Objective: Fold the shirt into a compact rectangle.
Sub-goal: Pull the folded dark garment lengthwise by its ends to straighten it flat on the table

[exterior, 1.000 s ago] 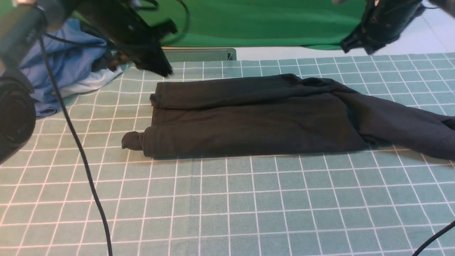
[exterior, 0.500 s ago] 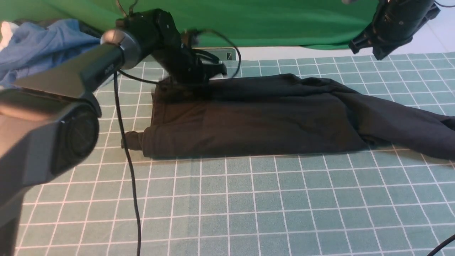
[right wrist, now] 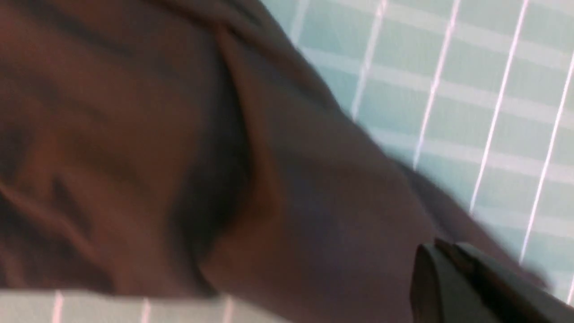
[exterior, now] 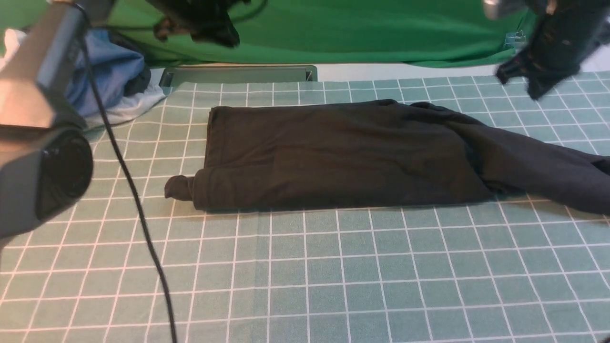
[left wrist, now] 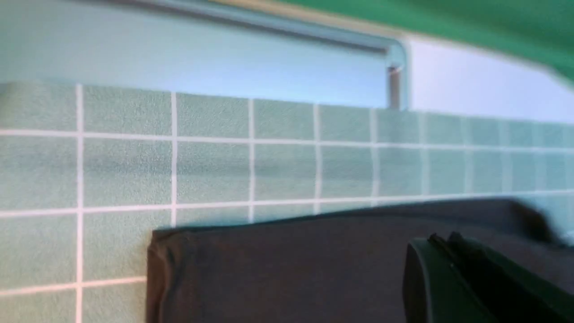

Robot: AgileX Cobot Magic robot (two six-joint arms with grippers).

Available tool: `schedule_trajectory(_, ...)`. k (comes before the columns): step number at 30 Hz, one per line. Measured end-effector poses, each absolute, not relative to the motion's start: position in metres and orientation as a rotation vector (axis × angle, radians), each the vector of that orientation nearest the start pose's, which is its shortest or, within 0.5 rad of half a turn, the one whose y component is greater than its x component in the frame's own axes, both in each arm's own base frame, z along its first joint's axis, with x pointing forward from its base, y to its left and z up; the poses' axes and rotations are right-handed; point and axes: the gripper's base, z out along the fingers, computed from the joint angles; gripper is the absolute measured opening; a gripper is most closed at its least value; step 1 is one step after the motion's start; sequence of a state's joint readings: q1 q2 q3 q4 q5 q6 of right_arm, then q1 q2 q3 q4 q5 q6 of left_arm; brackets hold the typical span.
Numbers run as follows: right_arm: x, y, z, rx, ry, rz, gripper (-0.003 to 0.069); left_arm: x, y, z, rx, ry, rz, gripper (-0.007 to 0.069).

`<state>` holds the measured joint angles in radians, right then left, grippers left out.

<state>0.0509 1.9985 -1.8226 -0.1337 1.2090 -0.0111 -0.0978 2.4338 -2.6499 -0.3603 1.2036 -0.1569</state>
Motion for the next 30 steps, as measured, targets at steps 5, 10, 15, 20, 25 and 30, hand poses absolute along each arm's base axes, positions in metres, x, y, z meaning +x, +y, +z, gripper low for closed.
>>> schedule_trajectory(5, 0.396, -0.059, 0.244, 0.184, 3.018, -0.087, 0.0043, 0.504, -0.085, 0.323, -0.14, 2.493, -0.734, 0.0014)
schedule_trajectory(10, 0.381, -0.097, 0.224, 0.426, 3.027, -0.034, 0.024, 0.493, -0.096, 0.312, -0.129, 2.581, -0.737, 0.0014)
schedule_trajectory(15, 0.381, -0.107, 0.212, 0.479, 3.041, -0.012, 0.0501, 0.494, -0.095, 0.297, -0.13, 2.63, -0.679, 0.0015)
schedule_trajectory(20, 0.388, -0.108, 0.189, 0.487, 3.064, 0.01, 0.043, 0.495, -0.094, 0.296, -0.114, 2.632, -0.668, 0.0015)
schedule_trajectory(25, 0.393, -0.109, 0.167, 0.451, 3.096, 0.023, 0.0141, 0.495, -0.094, 0.296, -0.097, 2.632, -0.651, 0.0015)
schedule_trajectory(30, 0.411, -0.115, 0.181, 0.416, 2.969, -0.017, 0.0064, 0.495, -0.093, 0.296, -0.095, 2.633, -0.637, 0.0015)
